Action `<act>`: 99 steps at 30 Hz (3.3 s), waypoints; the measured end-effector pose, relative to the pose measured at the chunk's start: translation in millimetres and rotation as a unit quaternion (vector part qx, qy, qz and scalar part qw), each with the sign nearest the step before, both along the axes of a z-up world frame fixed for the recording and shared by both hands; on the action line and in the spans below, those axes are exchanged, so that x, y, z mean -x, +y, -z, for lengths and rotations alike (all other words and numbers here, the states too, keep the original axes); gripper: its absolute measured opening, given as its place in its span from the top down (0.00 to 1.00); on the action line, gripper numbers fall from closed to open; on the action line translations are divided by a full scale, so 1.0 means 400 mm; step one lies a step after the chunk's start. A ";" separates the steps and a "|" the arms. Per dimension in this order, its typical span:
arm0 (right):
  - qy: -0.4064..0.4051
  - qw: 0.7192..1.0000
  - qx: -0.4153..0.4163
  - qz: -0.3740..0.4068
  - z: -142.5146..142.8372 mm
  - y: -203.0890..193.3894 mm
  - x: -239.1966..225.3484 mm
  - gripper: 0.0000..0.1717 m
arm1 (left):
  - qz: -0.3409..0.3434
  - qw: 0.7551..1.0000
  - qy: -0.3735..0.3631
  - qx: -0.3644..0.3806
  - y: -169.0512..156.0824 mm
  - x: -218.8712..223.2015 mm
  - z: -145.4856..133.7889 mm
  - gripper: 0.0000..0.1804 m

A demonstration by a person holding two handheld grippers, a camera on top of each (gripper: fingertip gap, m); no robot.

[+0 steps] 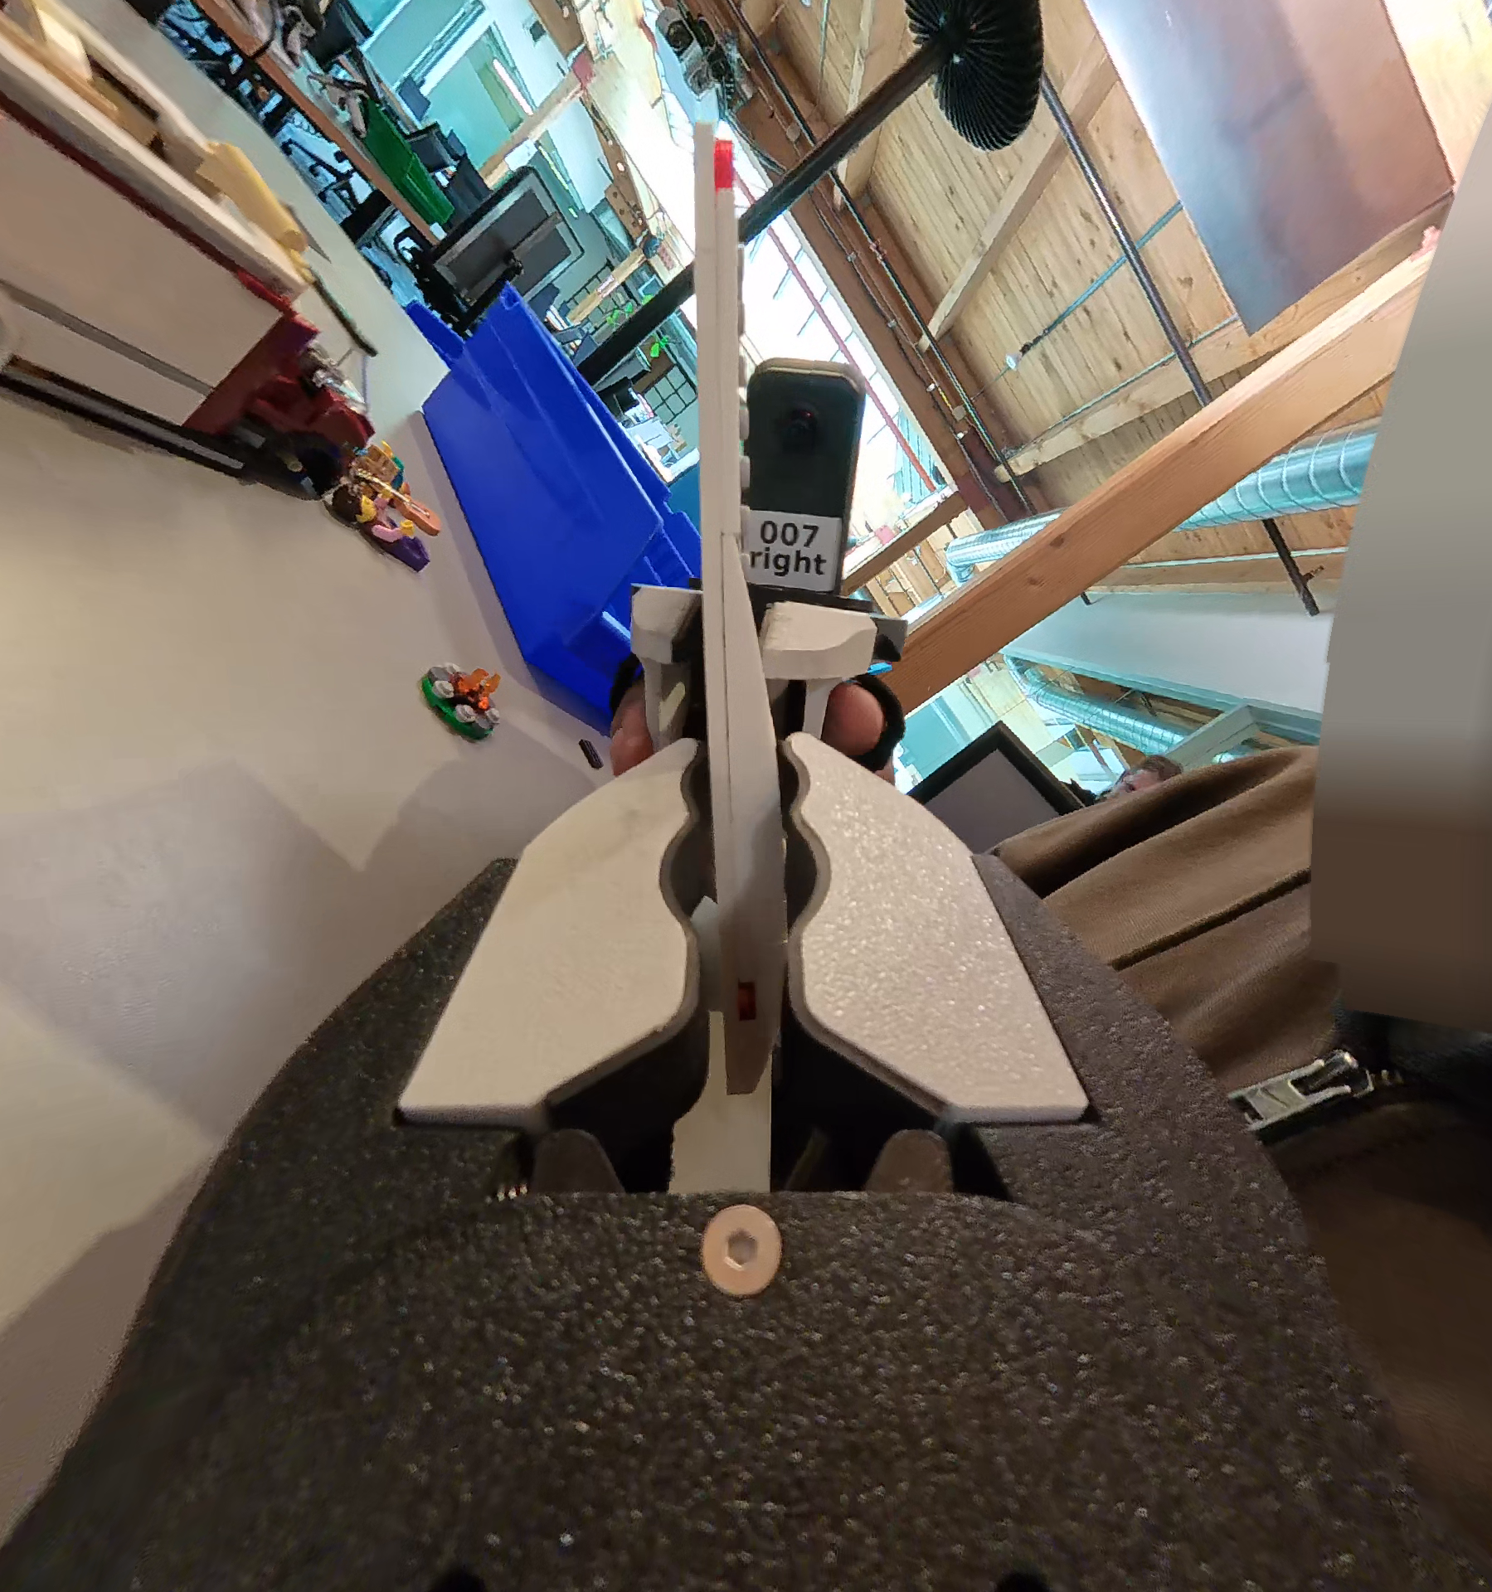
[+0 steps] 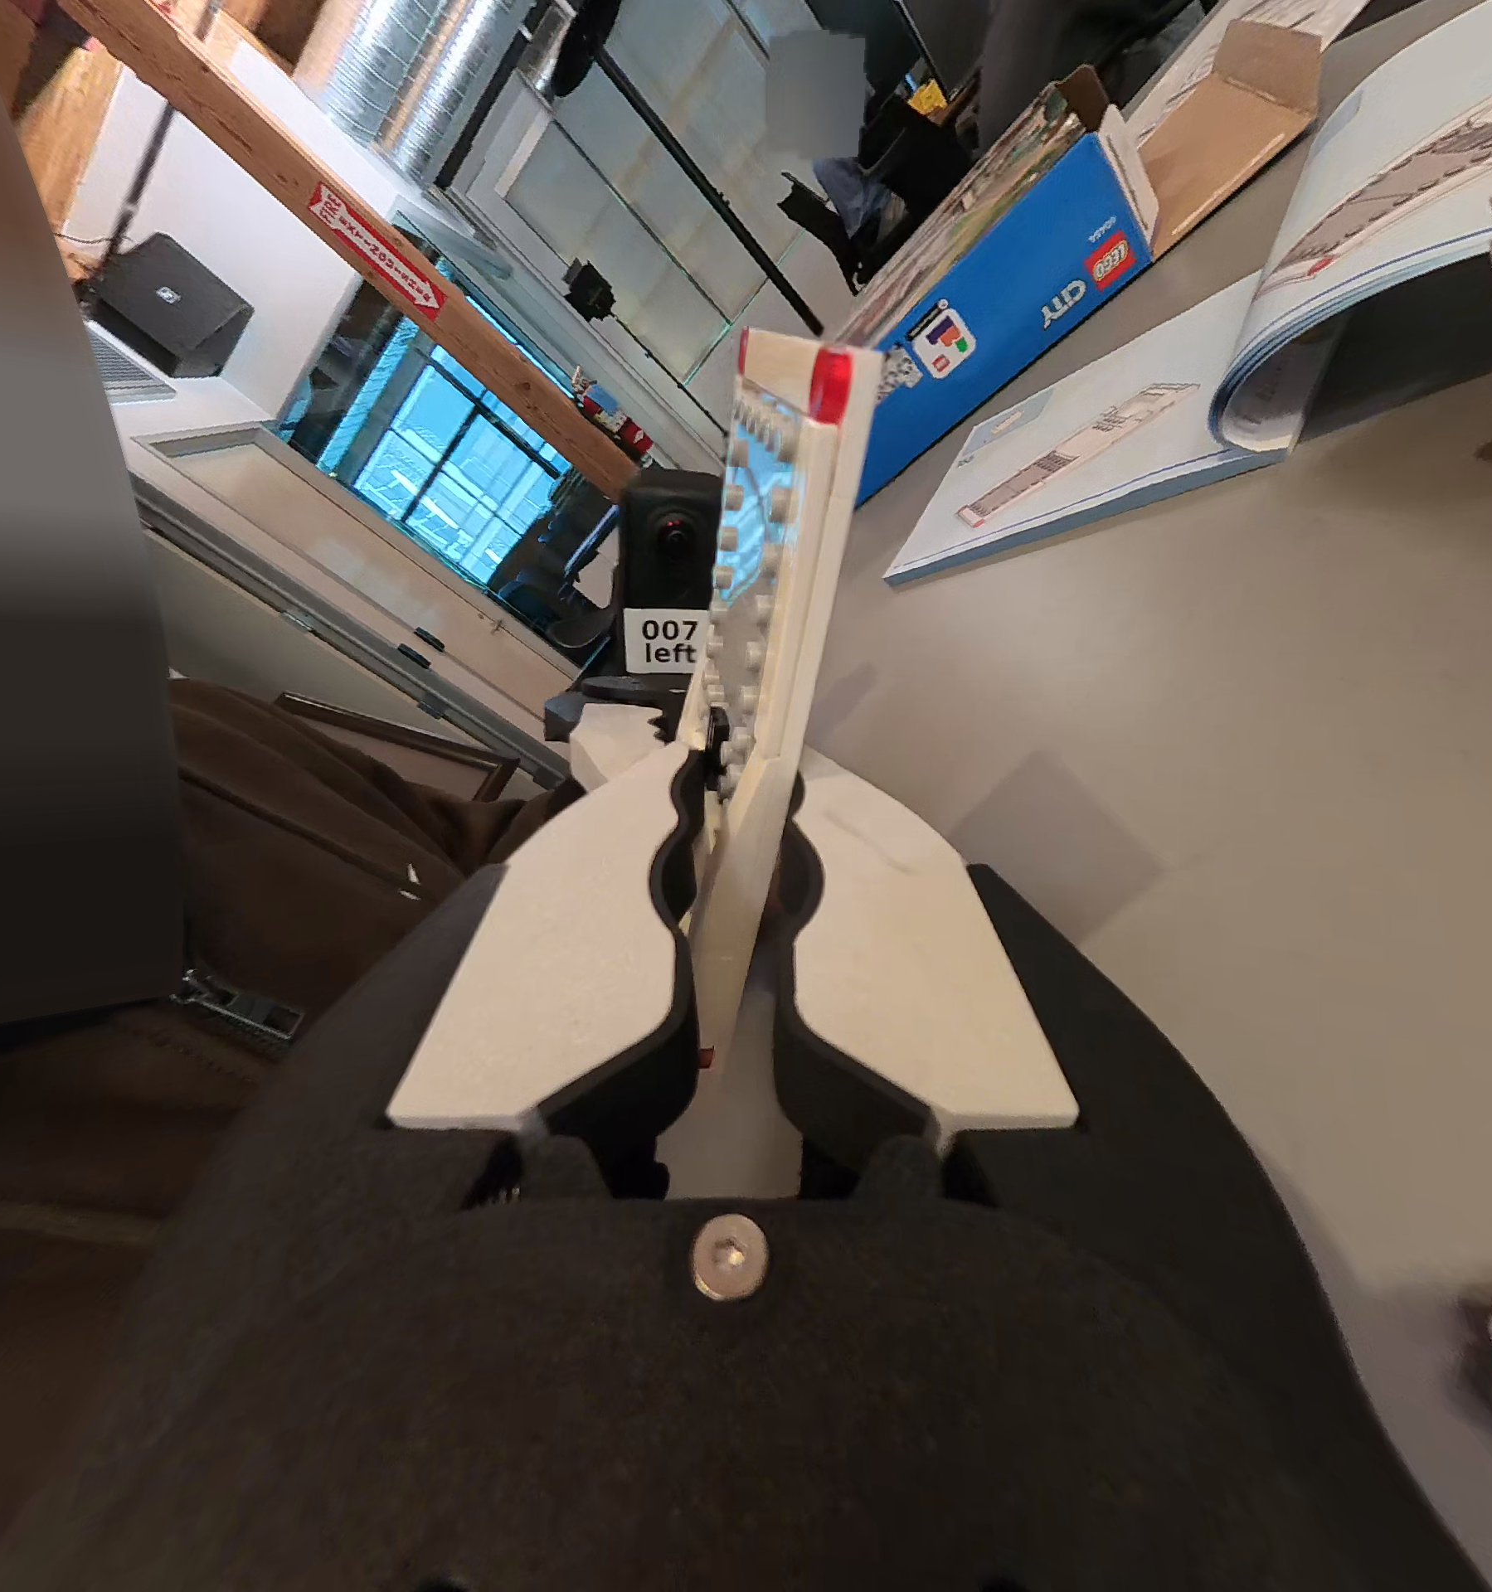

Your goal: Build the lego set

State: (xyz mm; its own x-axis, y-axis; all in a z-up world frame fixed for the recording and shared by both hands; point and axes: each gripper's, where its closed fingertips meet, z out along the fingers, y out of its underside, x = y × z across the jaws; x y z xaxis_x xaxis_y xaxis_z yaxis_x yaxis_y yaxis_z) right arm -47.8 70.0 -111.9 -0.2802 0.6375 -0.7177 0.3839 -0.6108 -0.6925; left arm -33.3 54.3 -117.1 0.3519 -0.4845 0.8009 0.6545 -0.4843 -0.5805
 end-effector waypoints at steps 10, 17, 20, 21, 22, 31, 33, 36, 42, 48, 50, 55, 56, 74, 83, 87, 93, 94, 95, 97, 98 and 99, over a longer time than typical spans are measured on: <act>-0.153 0.957 -0.243 0.036 0.100 0.075 -0.124 0.81 | -0.030 0.988 -0.093 0.116 0.023 0.053 0.060 0.92; -0.286 0.894 -0.339 0.065 0.180 0.149 -0.329 0.81 | -0.031 0.985 -0.107 0.130 0.026 0.060 0.069 0.92; -0.315 0.883 -0.339 0.076 0.206 0.157 -0.382 0.81 | -0.033 0.985 -0.107 0.134 0.027 0.060 0.072 0.92; -0.321 0.881 -0.340 0.076 0.213 0.155 -0.396 0.81 | -0.034 0.985 -0.106 0.135 0.027 0.060 0.073 0.92; -0.325 0.879 -0.340 0.077 0.218 0.154 -0.409 0.81 | -0.034 0.985 -0.105 0.136 0.027 0.060 0.074 0.92; -0.337 0.864 -0.344 0.147 0.243 0.223 -0.424 0.81 | -0.039 0.984 -0.075 0.155 0.037 0.048 0.091 0.92; -0.350 0.855 -0.352 0.154 0.259 0.237 -0.418 0.81 | -0.044 0.984 -0.069 0.156 0.038 0.049 0.093 0.92; -0.345 0.854 -0.356 0.158 0.267 0.245 -0.404 0.84 | -0.054 0.984 -0.066 0.155 0.038 0.054 0.093 0.92; -0.316 0.866 -0.367 0.123 0.262 0.213 -0.373 0.86 | -0.054 0.984 -0.062 0.159 0.041 0.051 0.097 0.92; -0.327 0.856 -0.379 0.131 0.261 0.236 -0.403 0.88 | -0.042 0.983 -0.072 0.163 0.039 0.045 0.097 0.92; -0.331 0.855 -0.382 0.117 0.267 0.234 -0.403 0.91 | -0.024 0.982 -0.084 0.169 0.035 0.034 0.098 0.92; -0.324 0.852 -0.407 0.065 0.266 0.220 -0.386 0.95 | 0.032 0.979 -0.084 0.183 0.013 0.001 0.101 0.92; -0.320 0.850 -0.415 0.052 0.265 0.217 -0.381 0.96 | 0.044 0.978 -0.081 0.185 0.008 -0.002 0.102 0.92; -0.035 0.739 -0.603 -0.297 0.068 -0.056 -0.105 0.96 | 0.242 0.938 -0.060 0.241 -0.082 -0.066 0.099 0.92; -0.026 0.702 -0.599 -0.385 0.099 -0.090 -0.099 0.96 | 0.245 0.937 -0.065 0.239 -0.100 -0.075 0.113 0.92; -0.030 0.692 -0.599 -0.402 0.109 -0.086 -0.100 0.96 | 0.248 0.937 -0.065 0.236 -0.105 -0.079 0.110 0.92; -0.031 0.682 -0.595 -0.423 0.115 -0.085 -0.116 0.96 | 0.252 0.936 -0.063 0.238 -0.109 -0.089 0.116 0.92; -0.032 0.680 -0.595 -0.426 0.117 -0.083 -0.118 0.96 | 0.253 0.936 -0.062 0.238 -0.109 -0.091 0.117 0.92; -0.034 0.679 -0.595 -0.429 0.119 -0.082 -0.121 0.96 | 0.254 0.935 -0.062 0.238 -0.109 -0.093 0.117 0.92; -0.037 0.675 -0.593 -0.438 0.124 -0.083 -0.127 0.96 | 0.256 0.935 -0.062 0.238 -0.108 -0.096 0.117 0.92; -0.037 0.672 -0.595 -0.440 0.126 -0.083 -0.128 0.96 | 0.257 0.935 -0.060 0.238 -0.108 -0.097 0.118 0.92; -0.036 0.670 -0.596 -0.442 0.127 -0.084 -0.128 0.96 | 0.257 0.935 -0.058 0.239 -0.108 -0.099 0.119 0.92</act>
State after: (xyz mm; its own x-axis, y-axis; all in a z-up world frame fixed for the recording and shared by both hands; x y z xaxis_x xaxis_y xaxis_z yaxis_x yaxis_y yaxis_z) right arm 3.4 36.5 -162.8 -0.9177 0.3781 0.1218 0.2895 0.8467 -0.4465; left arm 6.2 11.2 -164.7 0.0677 -0.1427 0.9874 0.3100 -0.9377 -0.1568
